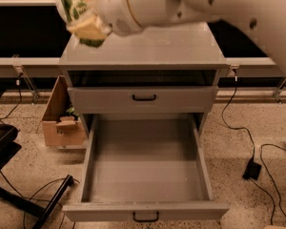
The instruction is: Place green jalapeno chip bag into middle drawer
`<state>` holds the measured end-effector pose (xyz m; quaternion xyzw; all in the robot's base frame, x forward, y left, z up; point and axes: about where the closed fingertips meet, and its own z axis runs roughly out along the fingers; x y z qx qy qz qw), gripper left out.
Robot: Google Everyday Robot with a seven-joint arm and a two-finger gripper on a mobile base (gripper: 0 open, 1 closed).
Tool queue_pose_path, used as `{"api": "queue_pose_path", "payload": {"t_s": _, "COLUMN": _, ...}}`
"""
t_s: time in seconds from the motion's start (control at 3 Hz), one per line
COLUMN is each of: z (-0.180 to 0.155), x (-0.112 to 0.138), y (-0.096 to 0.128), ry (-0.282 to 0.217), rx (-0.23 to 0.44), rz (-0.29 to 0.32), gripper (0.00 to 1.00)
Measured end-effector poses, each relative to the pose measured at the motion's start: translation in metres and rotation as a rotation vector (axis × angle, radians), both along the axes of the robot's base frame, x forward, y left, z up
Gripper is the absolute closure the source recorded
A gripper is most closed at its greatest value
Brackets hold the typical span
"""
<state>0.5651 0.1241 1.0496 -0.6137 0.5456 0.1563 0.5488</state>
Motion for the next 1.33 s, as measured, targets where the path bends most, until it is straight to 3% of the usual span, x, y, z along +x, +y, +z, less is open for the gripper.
{"api": "queue_pose_path", "payload": {"t_s": 0.33, "z": -0.143, "x": -0.019, "y": -0.093, "ry": 0.264, "rx": -0.002, "rz": -0.108, "gripper": 1.0}}
{"api": "queue_pose_path", "payload": {"t_s": 0.67, "z": -0.262, "x": -0.031, "y": -0.178, "ry": 0.44, "rx": -0.07, "rz": -0.243, "gripper": 1.0}}
{"api": "queue_pose_path", "payload": {"t_s": 1.0, "z": -0.348, "x": -0.008, "y": -0.244, "ry": 0.53, "rx": -0.174, "rz": -0.308, "gripper": 1.0}}
{"api": "queue_pose_path", "payload": {"t_s": 1.33, "z": -0.391, "x": 0.026, "y": -0.254, "ry": 0.547, "rx": -0.202, "rz": -0.265, "gripper": 1.0}}
